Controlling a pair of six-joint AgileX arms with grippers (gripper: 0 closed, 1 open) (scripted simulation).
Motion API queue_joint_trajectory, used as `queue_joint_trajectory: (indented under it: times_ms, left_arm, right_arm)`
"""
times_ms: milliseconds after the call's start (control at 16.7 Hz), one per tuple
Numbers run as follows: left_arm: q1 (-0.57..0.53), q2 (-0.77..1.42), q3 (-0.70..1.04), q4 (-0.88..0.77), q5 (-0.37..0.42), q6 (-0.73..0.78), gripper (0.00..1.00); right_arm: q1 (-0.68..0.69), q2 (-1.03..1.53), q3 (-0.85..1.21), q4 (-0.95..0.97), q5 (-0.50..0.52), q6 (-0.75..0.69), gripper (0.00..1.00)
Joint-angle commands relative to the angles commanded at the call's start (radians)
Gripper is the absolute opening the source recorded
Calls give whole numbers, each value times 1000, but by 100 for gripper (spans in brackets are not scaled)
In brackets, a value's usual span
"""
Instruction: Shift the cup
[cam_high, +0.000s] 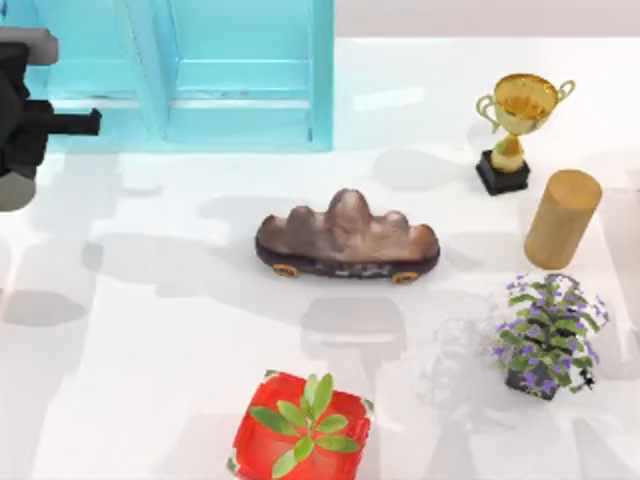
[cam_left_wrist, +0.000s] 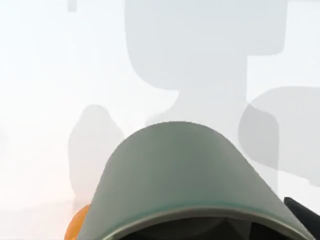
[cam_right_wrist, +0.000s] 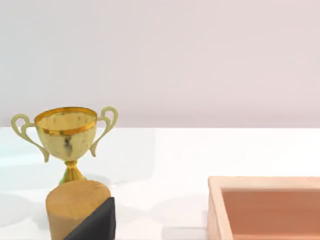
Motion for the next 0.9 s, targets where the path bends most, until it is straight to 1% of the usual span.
queue_joint_trajectory:
  times_ms: [240,360,480,660,900]
  left_arm:
    - [282,-5,118,-85,2,301,0]
    - [388,11,136,-125,9,397,0]
    - [466,32,132,-155,21,458,0]
    - [520,60,96,-181,44,500,0]
    - [516,83,42,-194,69,489,0]
  right_arm:
    - [0,0,0,0,0,0,100]
    - [0,0,0,0,0,0,100]
    - [0,0,0,0,0,0,100]
    - [0,0,0,0,0,0,100]
    - [0,0,0,0,0,0,100]
